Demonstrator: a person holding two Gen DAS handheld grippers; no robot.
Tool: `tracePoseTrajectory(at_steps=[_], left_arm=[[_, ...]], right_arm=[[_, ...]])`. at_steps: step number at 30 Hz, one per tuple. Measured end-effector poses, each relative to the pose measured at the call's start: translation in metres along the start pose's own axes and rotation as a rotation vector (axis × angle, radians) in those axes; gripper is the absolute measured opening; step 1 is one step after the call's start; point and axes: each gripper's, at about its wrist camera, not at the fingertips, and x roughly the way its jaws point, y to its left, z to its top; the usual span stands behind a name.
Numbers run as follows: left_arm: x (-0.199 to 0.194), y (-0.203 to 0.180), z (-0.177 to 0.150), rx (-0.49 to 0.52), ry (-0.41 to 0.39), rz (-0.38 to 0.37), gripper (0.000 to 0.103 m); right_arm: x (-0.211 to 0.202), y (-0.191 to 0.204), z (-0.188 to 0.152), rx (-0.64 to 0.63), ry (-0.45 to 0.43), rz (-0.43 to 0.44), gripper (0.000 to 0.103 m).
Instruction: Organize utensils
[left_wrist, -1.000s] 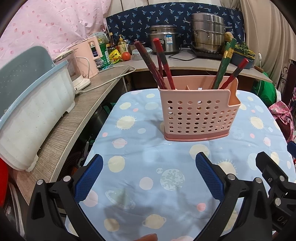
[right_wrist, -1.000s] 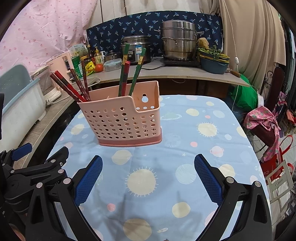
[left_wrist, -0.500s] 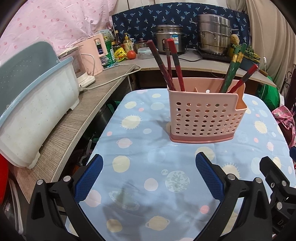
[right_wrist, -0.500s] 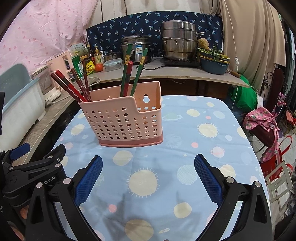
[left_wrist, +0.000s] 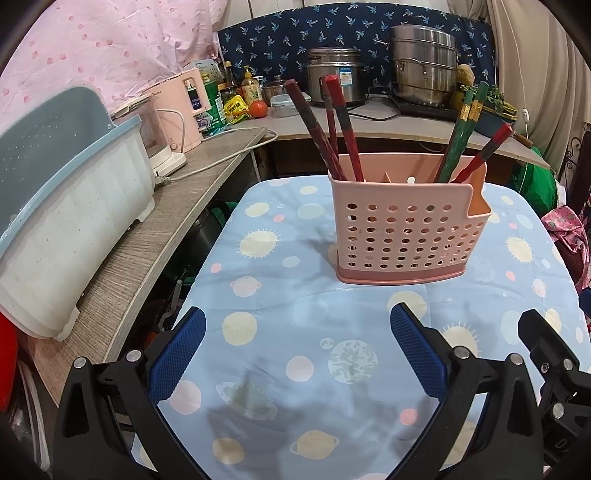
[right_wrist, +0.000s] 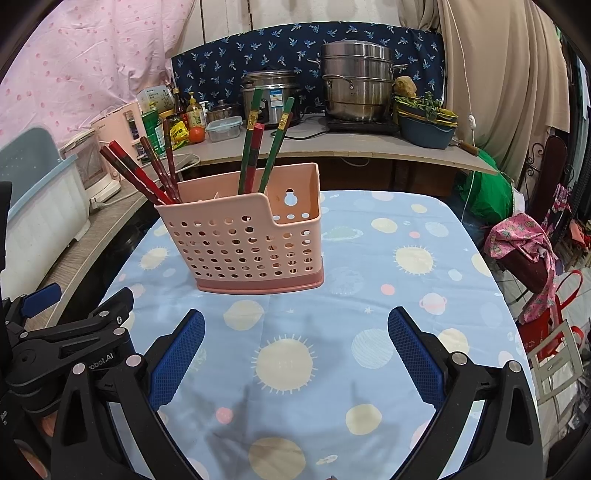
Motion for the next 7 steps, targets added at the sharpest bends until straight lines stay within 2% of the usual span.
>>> tracePoseTrajectory(at_steps=[7], left_arm=[[0.0005, -0.0009, 0.0038, 0.005, 0.002, -0.010, 0.096]], right_arm=[[-0.0006, 0.0039, 0.0022, -0.001, -0.006, -0.005, 0.096]])
